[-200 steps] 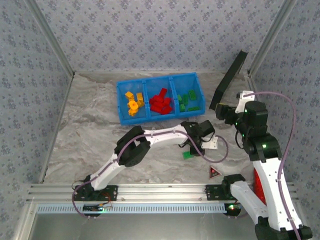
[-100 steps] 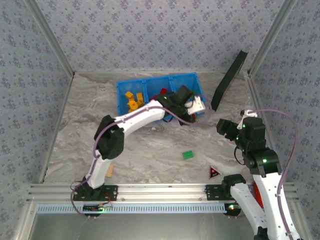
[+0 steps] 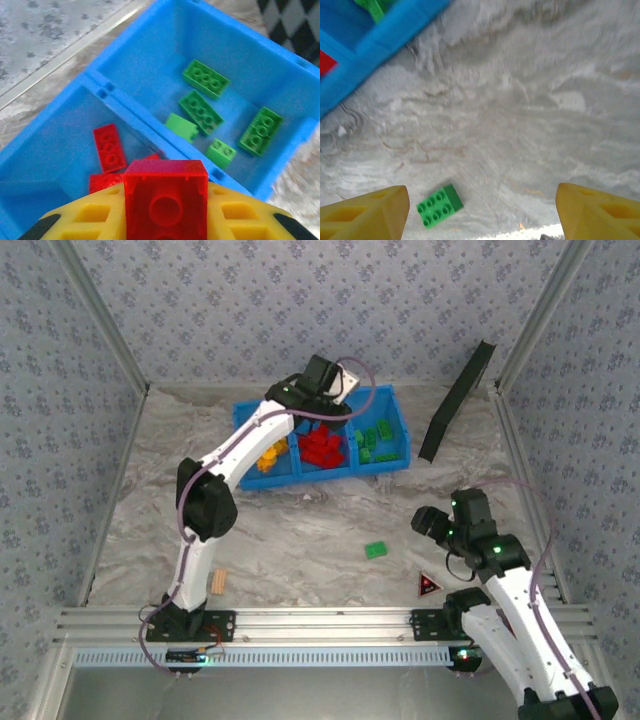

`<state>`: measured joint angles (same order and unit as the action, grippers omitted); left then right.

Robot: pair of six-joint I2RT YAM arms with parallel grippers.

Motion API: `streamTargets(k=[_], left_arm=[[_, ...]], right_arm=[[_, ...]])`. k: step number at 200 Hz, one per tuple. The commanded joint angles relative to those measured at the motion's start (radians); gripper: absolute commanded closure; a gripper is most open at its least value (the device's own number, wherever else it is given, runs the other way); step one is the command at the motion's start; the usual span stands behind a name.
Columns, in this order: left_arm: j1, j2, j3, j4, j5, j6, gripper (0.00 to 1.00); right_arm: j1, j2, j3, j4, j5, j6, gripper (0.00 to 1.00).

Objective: Sort the legos into containers by color
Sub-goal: Place the lego in the container.

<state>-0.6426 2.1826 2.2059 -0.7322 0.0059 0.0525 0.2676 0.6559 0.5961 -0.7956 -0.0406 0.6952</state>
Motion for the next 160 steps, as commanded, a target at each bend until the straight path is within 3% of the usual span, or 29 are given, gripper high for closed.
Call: streamTargets(k=[1, 39, 117, 160], left_arm=[[0.037, 0.098, 0.103, -0.111, -0.017, -0.075, 0.78], [0.068, 0.207, 0.217, -0.186, -0.026, -0.074, 0.78], [0.069, 0.291, 0.181, -0.19, -0.054, -0.085, 0.76], [0.072, 0.307, 0.178, -0.188, -0.047, -0.084, 0.64]], right_arm=[[0.07, 0.024, -0.029, 0.018, 0.031, 0.121, 0.21], [0.212, 0.098, -0.035, 0.036, 0.111, 0.23, 0.21], [0.431, 0.179, -0.029, 0.075, 0.205, 0.363, 0.14], [0.479, 0.184, -0.029, 0.12, 0.203, 0.277, 0.14]])
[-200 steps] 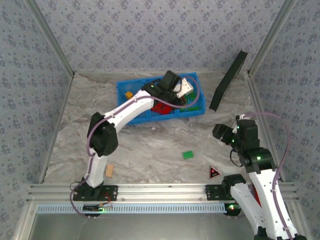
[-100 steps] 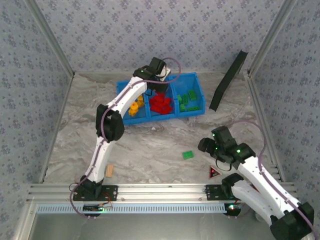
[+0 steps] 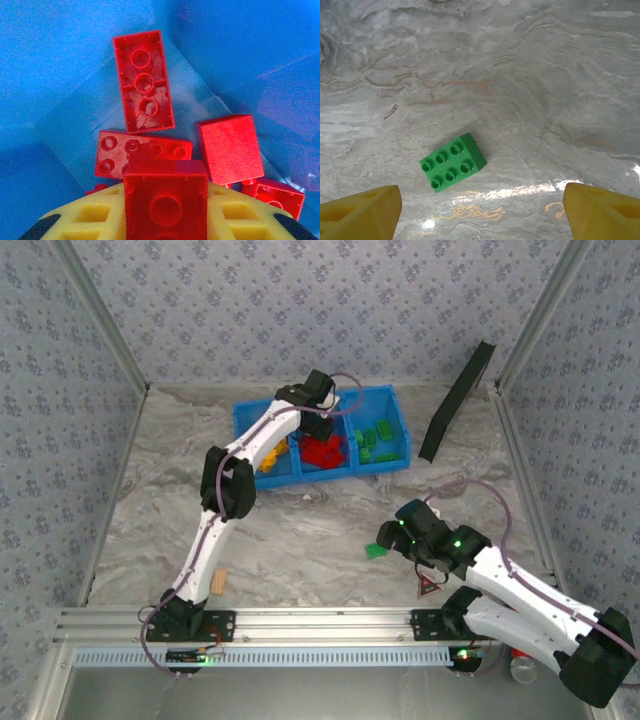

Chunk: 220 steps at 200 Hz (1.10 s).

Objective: Sort the legos into containers by color
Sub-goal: Place the lego in the container, then pick up the lego from the bottom-center of the table.

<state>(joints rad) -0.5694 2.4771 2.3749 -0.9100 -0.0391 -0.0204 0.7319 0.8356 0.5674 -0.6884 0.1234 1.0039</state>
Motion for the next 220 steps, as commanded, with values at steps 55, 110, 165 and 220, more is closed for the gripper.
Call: streamTargets(k=[55, 110, 165, 220], left_arm=[[0.001, 0.006, 0.005, -0.004, 0.011, -0.014, 0.39], [0.003, -0.068, -0.041, 0.015, 0.014, 0.008, 0.33], [0.009, -0.215, -0.111, 0.043, 0.039, 0.013, 0.3], [0.016, -0.313, -0.118, 0.043, 0.095, -0.012, 0.28]], right_arm=[[0.043, 0.173, 0.066, 0.066, -0.037, -0.181, 0.13], [0.049, 0.383, 0.189, 0.011, -0.073, -0.48, 0.13], [0.049, 0.543, 0.232, 0.045, -0.094, -0.547, 0.13], [0.07, 0.633, 0.218, 0.082, -0.09, -0.548, 0.19]])
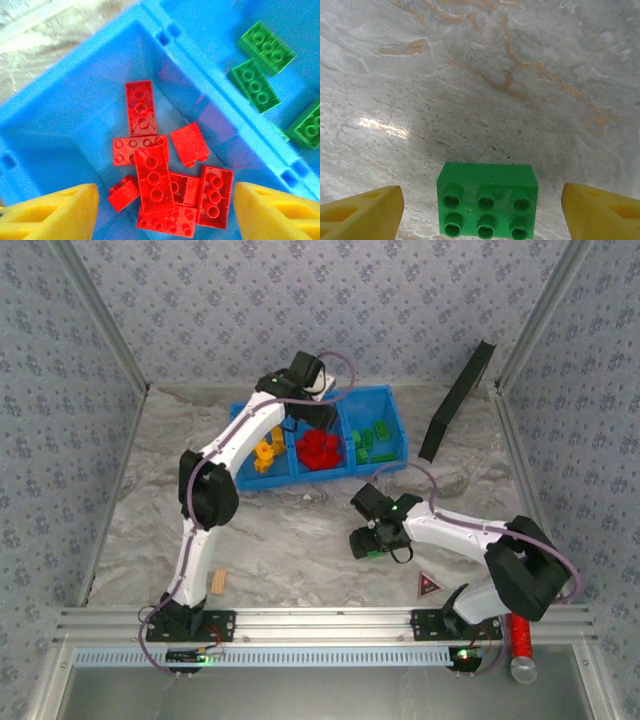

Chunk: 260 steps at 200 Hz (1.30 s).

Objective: Sort the legos into containers by color
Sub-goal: Pick up the lego from the bottom-center of the table, then place the lego in the container.

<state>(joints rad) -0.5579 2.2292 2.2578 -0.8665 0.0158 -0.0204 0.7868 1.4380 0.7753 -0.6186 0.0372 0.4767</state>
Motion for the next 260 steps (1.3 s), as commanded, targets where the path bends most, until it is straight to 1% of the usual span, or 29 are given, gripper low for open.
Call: streamTargets(k=[1, 30, 61, 84, 112, 117, 136, 165, 195, 233, 260], left_arm=[[0.004, -0.066, -0.001, -0.002, 0.041, -0.011, 0.28], [0.006, -0.105, -0.012, -0.009, 0.042, -0.017, 0.28], [0.014, -0.178, -0.076, 0.012, 0.038, -0.034, 0.27], [0.025, -0.257, -0.176, 0.05, 0.035, -0.054, 0.27], [0.037, -0.367, -0.301, 0.086, 0.028, -0.073, 0.27], [0.038, -0.387, -0.343, 0.091, 0.025, -0.076, 0.27], [0.038, -0.481, -0.463, 0.11, 0.011, -0.097, 0.26], [0.039, -0.657, -0.669, 0.142, -0.016, -0.14, 0.26], [0.039, -0.869, -0.828, 0.134, -0.029, -0.147, 0.25], [0.043, -1.079, -0.924, 0.043, -0.001, -0.17, 0.24], [0.044, -1.173, -0.97, -0.011, 0.027, -0.159, 0.22]], right_arm=[[0.015, 0.032, 0.01, 0.012, -0.004, -0.021, 0.19], [0.02, 0.069, 0.004, 0.013, 0.003, -0.017, 0.25], [0.021, 0.085, -0.008, 0.045, 0.003, -0.01, 0.34], [0.021, 0.087, -0.009, 0.04, 0.008, -0.012, 0.43], [0.019, 0.071, -0.004, 0.022, 0.013, -0.019, 0.56], [0.018, 0.066, 0.001, 0.023, 0.013, -0.022, 0.57], [0.001, 0.049, 0.047, -0.048, 0.021, -0.056, 0.62], [-0.062, 0.041, 0.188, -0.128, 0.04, -0.156, 0.65], [-0.151, 0.07, 0.361, -0.174, 0.057, -0.274, 0.66], [-0.281, 0.165, 0.559, -0.168, 0.087, -0.374, 0.66], [-0.339, 0.255, 0.687, -0.161, 0.105, -0.4, 0.66]])
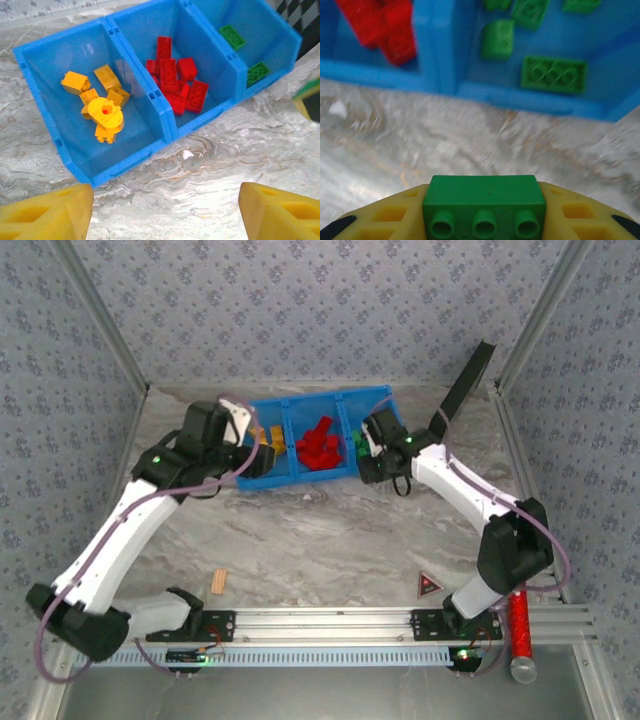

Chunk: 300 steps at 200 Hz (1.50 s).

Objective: Sort the legos into containers by color
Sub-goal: Place the lego in the container.

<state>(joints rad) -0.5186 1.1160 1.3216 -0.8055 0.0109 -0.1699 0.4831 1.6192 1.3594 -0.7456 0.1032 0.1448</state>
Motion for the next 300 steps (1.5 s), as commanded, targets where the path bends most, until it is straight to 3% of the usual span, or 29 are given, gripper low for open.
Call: streamTargets(k=[1, 90, 182, 248, 300], left_arm=[[0.005, -0.063, -0.034, -0.073, 0.033, -0.008, 0.22], [0.005, -0.116, -0.054, -0.157, 0.146, 0.067, 0.19], [0.005, -0.1, -0.016, -0.193, 0.156, 0.052, 0.17], [0.005, -0.088, 0.015, -0.246, 0.148, 0.044, 0.15], [0.005, -0.109, -0.003, -0.243, 0.129, 0.044, 0.15]], right_arm=[[-0.037, 0.078, 0.107, -0.034, 0.04, -0.069, 0.66], [-0.127, 0.419, 0.458, -0.04, 0.046, -0.128, 0.65], [-0.154, 0.754, 0.854, -0.117, 0.027, -0.121, 0.6], [-0.169, 0.8, 0.911, -0.13, 0.015, -0.116, 0.48], [-0.175, 0.739, 0.871, -0.104, 0.003, -0.122, 0.38]])
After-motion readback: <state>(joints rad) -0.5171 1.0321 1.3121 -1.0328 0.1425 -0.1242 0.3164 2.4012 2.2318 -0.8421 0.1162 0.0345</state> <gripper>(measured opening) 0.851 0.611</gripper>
